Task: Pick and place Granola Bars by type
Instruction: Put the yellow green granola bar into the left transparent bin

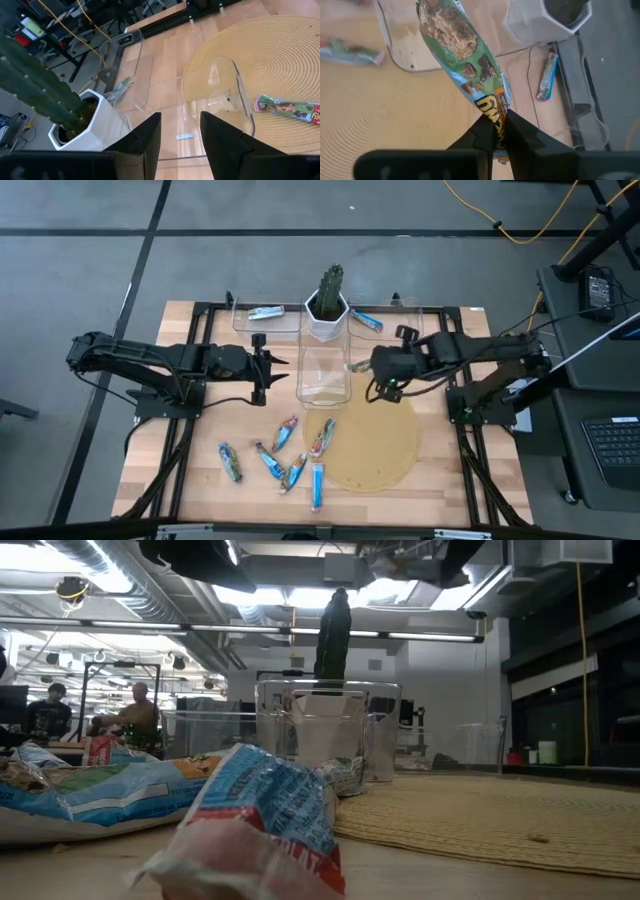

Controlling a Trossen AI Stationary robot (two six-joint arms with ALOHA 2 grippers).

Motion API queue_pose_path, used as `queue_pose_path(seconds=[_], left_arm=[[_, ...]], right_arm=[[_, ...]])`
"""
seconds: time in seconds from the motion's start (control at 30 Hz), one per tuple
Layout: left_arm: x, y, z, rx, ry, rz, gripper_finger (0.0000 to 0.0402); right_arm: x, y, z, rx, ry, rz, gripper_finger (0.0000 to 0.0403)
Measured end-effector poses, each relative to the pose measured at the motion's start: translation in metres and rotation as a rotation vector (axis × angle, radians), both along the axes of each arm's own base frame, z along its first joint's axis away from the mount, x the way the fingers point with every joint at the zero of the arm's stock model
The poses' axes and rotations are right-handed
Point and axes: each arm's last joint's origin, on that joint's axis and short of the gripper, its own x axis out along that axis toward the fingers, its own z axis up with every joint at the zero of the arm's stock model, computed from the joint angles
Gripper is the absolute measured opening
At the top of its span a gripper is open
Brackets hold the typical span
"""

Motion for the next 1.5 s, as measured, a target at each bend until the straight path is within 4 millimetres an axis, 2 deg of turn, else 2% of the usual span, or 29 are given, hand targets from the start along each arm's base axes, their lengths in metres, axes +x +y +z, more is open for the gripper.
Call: queue_pose_path(seconds=[0.17,0.37,0.87,1.13,1.4,1.5], left_arm=[[0.000,0.000,0.000,0.000,0.000,0.001,0.0130],[0.000,0.000,0.000,-0.003,-0.001,0.002,0.0130],[0.000,0.000,0.000,-0.016,-0.004,0.009,0.0130],[0.001,0.000,0.001,-0.001,-0.018,-0.012,0.0130],[0.003,-0.003,0.004,-0.033,-0.044,-0.116,0.0131],[0.003,-0.004,0.004,-0.038,-0.043,-0.128,0.0144]], right_arm=[[-0.011,-0.002,0.010,0.001,-0.041,-0.004,0.0037],[-0.014,-0.003,0.013,-0.023,-0.042,0.013,0.0038],[0.000,-0.001,0.019,-0.048,-0.146,0.124,0.0039],[0.021,0.000,0.007,-0.061,-0.136,0.186,0.0039],[0.056,-0.013,-0.017,-0.014,-0.090,0.265,0.0039],[0.064,-0.019,-0.023,0.002,-0.084,0.277,0.0039]])
